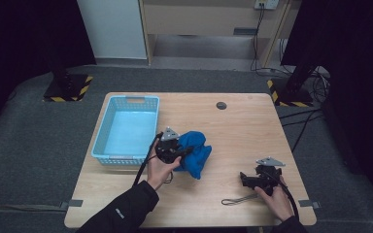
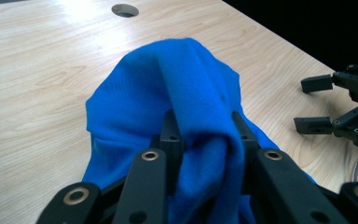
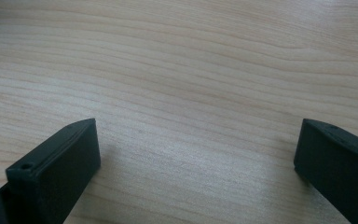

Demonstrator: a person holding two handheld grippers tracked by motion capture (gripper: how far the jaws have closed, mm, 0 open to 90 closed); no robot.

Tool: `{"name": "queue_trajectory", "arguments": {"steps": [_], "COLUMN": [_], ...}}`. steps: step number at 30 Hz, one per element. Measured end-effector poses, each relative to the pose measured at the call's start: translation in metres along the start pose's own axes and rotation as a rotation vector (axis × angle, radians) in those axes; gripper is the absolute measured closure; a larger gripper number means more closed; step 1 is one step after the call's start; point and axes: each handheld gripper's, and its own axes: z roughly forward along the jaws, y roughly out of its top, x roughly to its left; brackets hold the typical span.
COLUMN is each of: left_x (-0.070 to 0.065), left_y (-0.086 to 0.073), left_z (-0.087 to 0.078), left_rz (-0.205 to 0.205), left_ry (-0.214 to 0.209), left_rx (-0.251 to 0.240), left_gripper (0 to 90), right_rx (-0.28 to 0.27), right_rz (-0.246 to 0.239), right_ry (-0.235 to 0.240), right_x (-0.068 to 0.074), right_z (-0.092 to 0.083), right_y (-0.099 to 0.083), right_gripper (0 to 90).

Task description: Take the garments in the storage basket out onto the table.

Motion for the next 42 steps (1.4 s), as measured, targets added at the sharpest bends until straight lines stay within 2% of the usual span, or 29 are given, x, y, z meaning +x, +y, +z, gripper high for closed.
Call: {"name": "queue_trajectory", "arguments": {"steps": [6,21,42], "left_x": [0.001,-0.005,-0.007], "left_y": [0.0,0.001,-0.013], "left_z": [0.0,0.013,0.037], "left_rz": [-0.006,0.003,-0.003], "left_ry": [0.004,-0.011,-0.021], "left_rx": [-0.015,-0.005,0.035], "left_gripper": [72.6,72.5,72.0], "right_rx": [0.0,0.0,0.0], "right_rz": [0.0,0.0,0.0], "right_ry": [0.0,0.0,0.0], "right_x": [0.0,0.0,0.0], "right_z": [0.0,0.0,0.0], "right_y": [0.0,0.0,0.0], "right_gripper": [0.4,0.4,0.4]}}
